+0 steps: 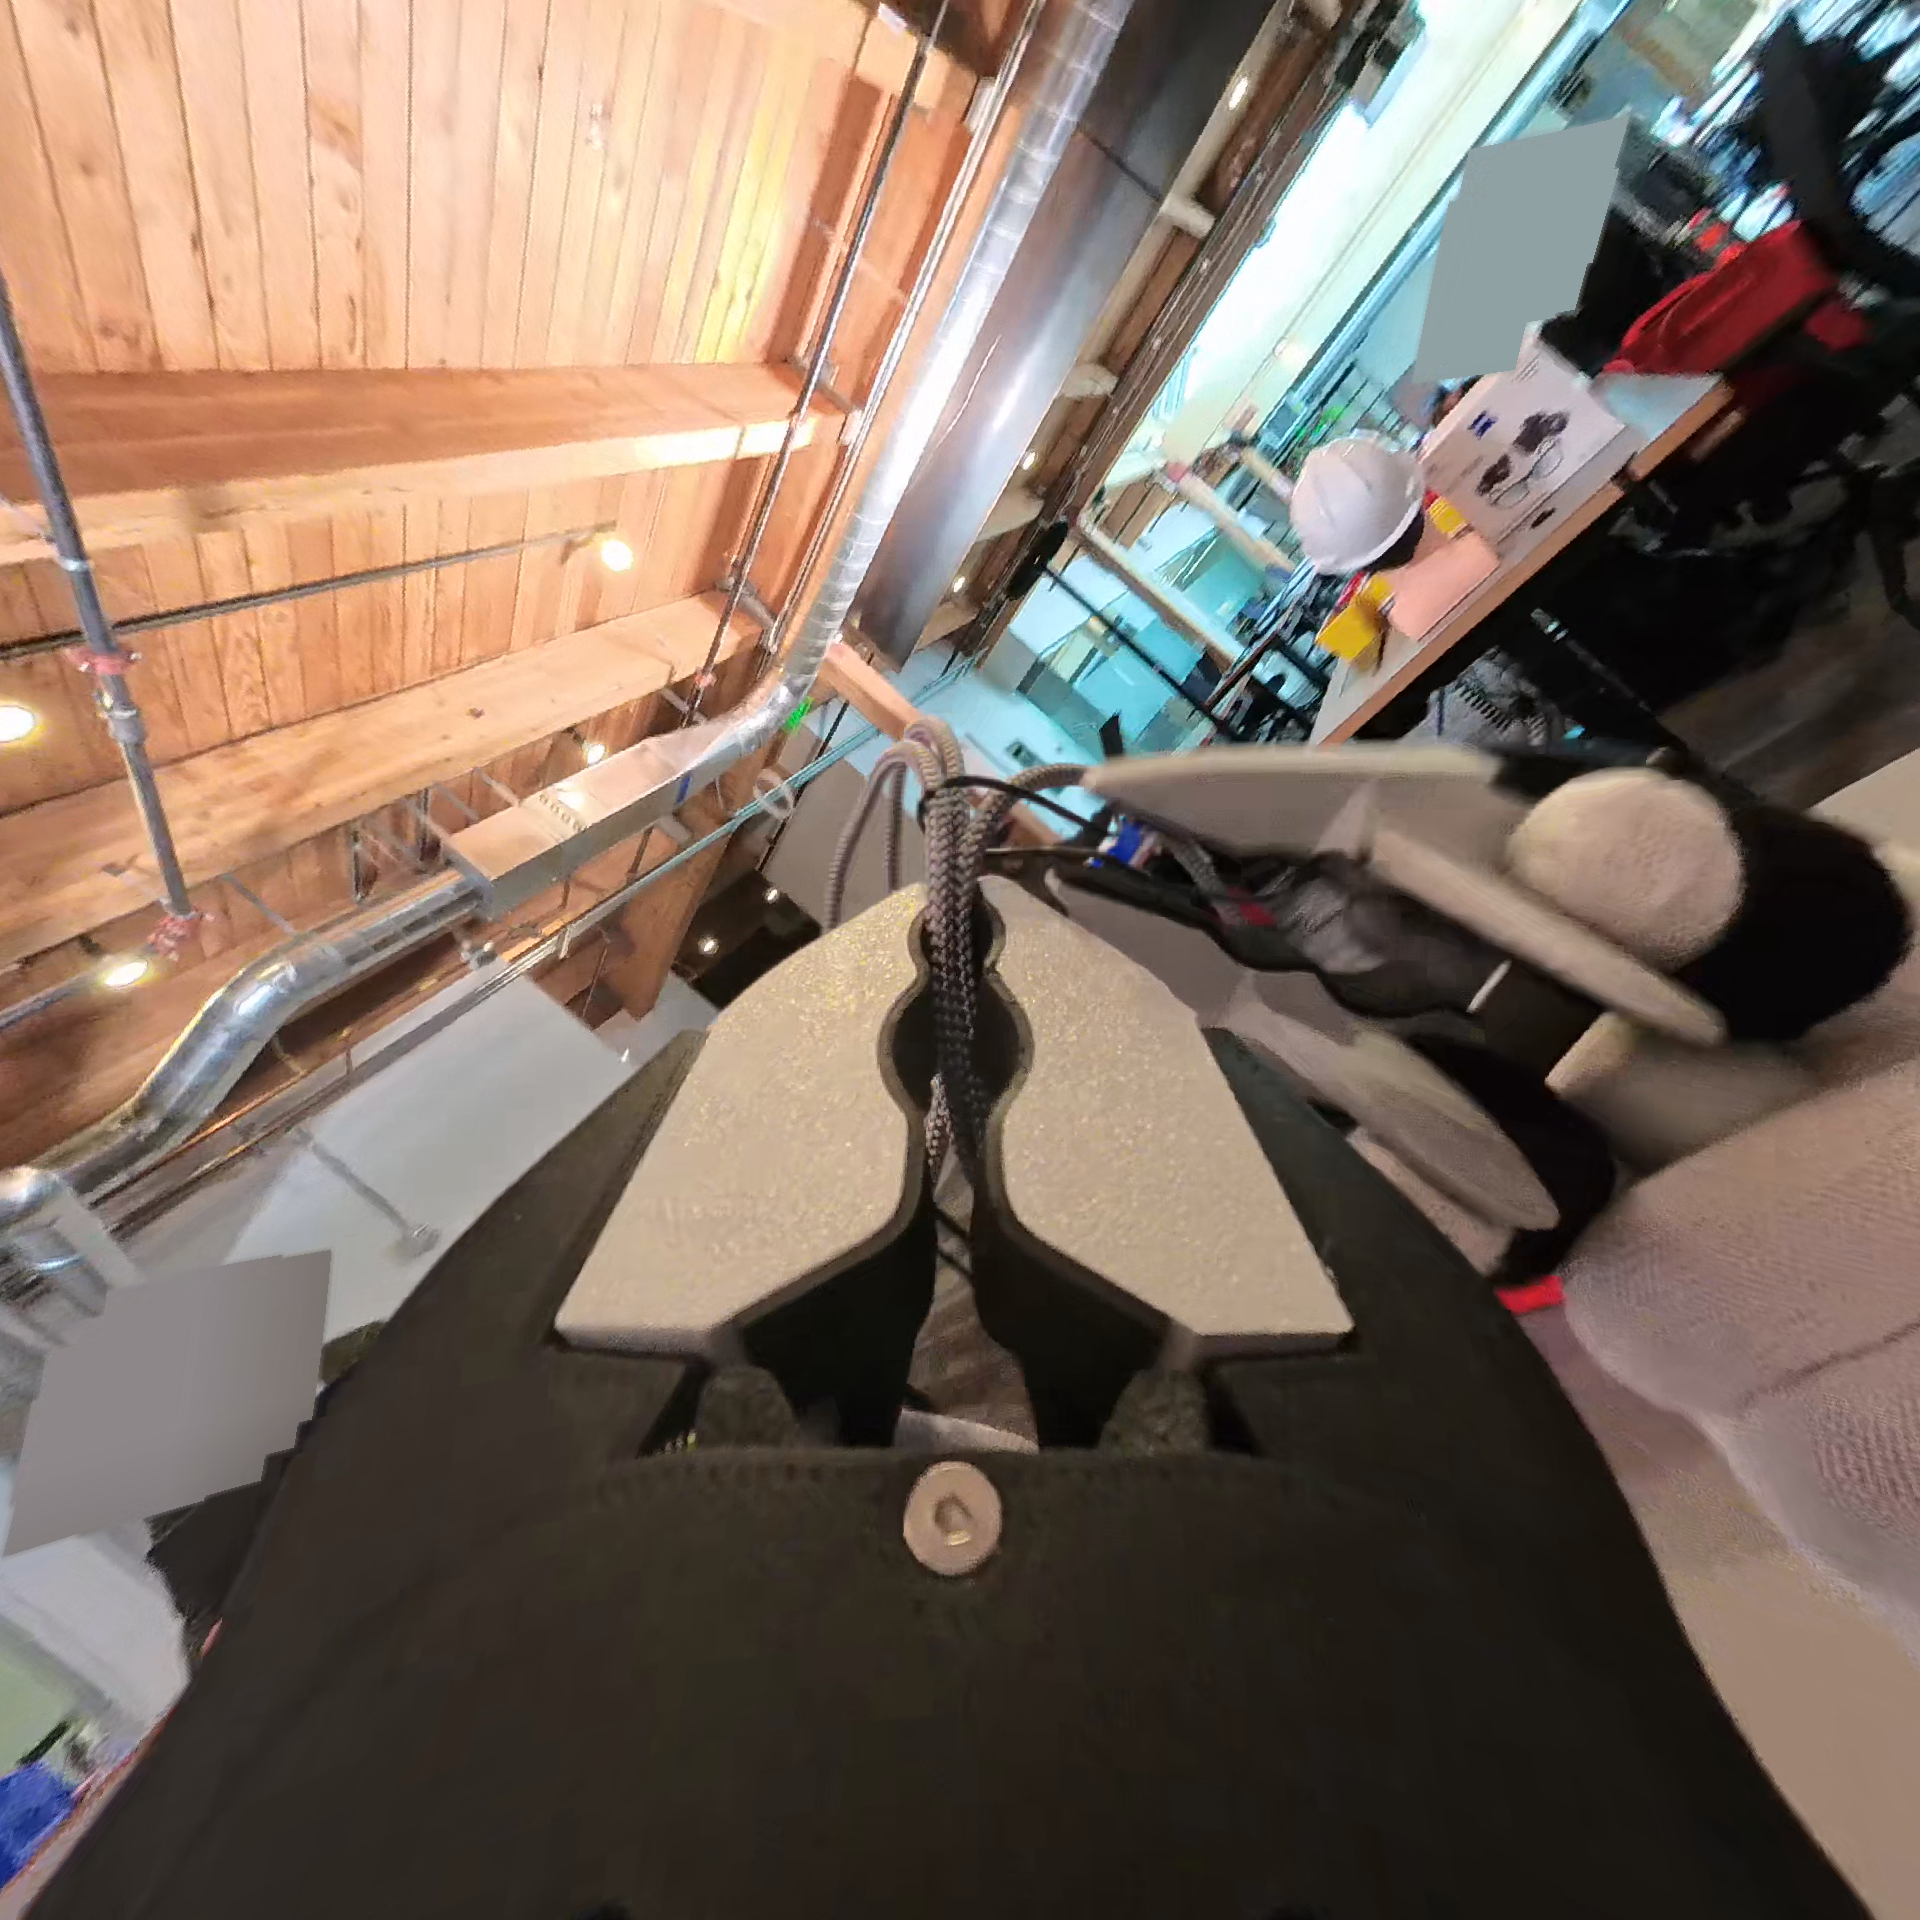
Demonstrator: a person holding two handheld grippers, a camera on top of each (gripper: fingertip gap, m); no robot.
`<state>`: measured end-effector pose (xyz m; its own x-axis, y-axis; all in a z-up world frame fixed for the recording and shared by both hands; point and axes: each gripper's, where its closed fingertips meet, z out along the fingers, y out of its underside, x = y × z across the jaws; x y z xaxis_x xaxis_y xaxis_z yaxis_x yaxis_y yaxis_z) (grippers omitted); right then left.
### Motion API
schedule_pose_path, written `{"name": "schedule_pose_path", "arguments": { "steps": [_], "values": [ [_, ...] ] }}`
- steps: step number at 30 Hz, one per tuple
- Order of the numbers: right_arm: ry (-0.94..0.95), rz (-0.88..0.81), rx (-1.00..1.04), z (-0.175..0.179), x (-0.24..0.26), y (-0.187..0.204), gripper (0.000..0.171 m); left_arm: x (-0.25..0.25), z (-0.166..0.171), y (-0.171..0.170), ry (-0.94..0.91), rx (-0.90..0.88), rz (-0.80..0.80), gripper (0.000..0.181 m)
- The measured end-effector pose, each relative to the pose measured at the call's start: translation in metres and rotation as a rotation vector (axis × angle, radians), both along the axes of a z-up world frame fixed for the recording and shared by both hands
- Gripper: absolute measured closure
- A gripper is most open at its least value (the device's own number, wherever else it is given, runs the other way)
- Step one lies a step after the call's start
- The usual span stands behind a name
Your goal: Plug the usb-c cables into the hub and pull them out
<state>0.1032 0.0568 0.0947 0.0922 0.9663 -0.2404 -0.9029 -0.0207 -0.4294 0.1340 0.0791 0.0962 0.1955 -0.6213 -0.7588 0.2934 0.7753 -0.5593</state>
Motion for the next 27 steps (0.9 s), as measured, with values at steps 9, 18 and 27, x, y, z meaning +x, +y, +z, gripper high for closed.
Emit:
{"name": "schedule_pose_path", "arguments": {
  "steps": [9, 18, 27],
  "values": [
    [-0.374, -0.575, -0.184, -0.017, 0.028, 0.004, 0.129, 0.007, -0.005, 0.012, 0.06, 0.038, 0.079, 0.179],
    [-1.401, -1.897, -0.133, -0.02, 0.03, 0.011, 0.119, 0.029, -0.016, 0.035, 0.265, -0.096, 0.288, 0.179],
    [-1.468, -2.034, -0.264, -0.032, 0.058, 0.041, 0.135, 0.035, -0.02, 0.03, 0.364, -0.117, 0.399, 0.179]
  ]
}}
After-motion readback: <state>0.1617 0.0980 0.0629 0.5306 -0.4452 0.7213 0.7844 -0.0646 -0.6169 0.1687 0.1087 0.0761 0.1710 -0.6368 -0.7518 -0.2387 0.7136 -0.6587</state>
